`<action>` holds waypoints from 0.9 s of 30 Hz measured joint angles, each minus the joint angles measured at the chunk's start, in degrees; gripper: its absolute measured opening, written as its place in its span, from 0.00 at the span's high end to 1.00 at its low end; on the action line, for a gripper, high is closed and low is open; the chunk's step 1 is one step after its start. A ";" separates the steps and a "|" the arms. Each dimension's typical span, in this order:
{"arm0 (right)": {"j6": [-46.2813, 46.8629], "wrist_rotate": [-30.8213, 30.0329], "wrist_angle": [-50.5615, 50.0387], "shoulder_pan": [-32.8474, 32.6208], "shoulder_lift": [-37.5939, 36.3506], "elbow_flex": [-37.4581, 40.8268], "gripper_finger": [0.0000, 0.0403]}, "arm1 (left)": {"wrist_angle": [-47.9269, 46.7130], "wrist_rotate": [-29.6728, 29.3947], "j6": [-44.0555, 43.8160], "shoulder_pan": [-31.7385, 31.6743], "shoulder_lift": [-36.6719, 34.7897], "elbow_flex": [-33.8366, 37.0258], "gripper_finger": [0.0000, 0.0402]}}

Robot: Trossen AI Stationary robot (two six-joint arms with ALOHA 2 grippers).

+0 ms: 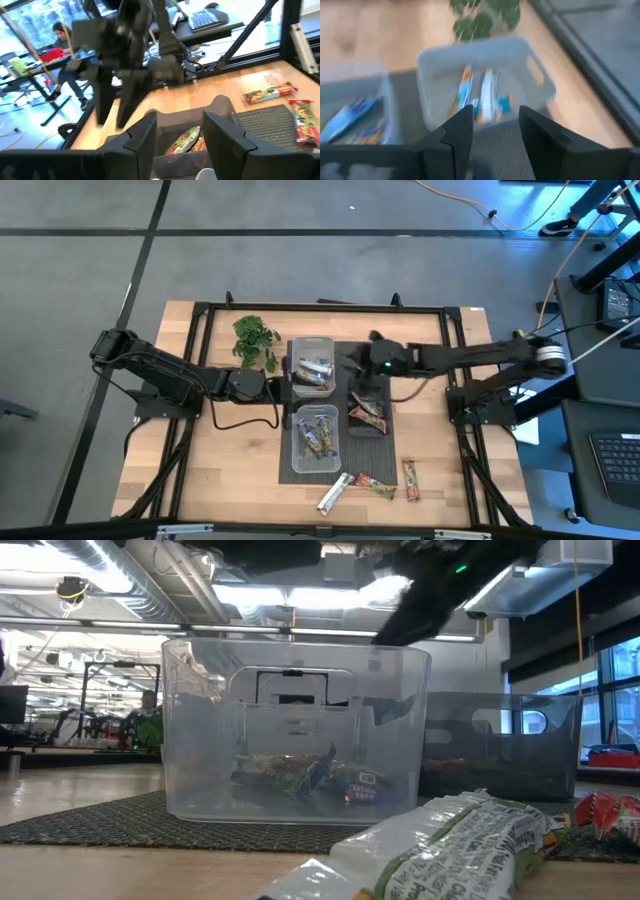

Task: Pick and place Granola Bars by type
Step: Put the red granola bar into the black bin

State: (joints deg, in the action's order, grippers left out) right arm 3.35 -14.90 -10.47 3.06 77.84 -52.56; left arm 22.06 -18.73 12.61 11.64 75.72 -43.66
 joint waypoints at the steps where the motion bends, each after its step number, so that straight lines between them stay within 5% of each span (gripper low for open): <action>1: 1.12 -0.02 -3.82 -0.79 -2.19 0.00 0.60 | -0.01 0.64 -0.01 0.00 0.00 0.00 0.63; 6: 8.32 -0.20 -17.69 -6.88 -10.07 1.58 0.60 | 0.22 3.11 -0.06 0.56 0.02 0.00 0.62; 16: 15.97 -2.10 -14.27 -25.49 -25.31 16.60 0.60 | 0.03 3.66 -10.40 1.84 0.00 0.00 0.63; 27: 16.63 -1.96 -12.20 -37.16 -28.99 22.88 0.60 | 0.49 3.64 -10.39 1.84 0.01 0.00 0.63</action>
State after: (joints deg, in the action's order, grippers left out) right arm 19.98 -16.86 -22.68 -34.11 48.84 -29.68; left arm 22.55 -15.09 2.22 13.47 75.73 -43.66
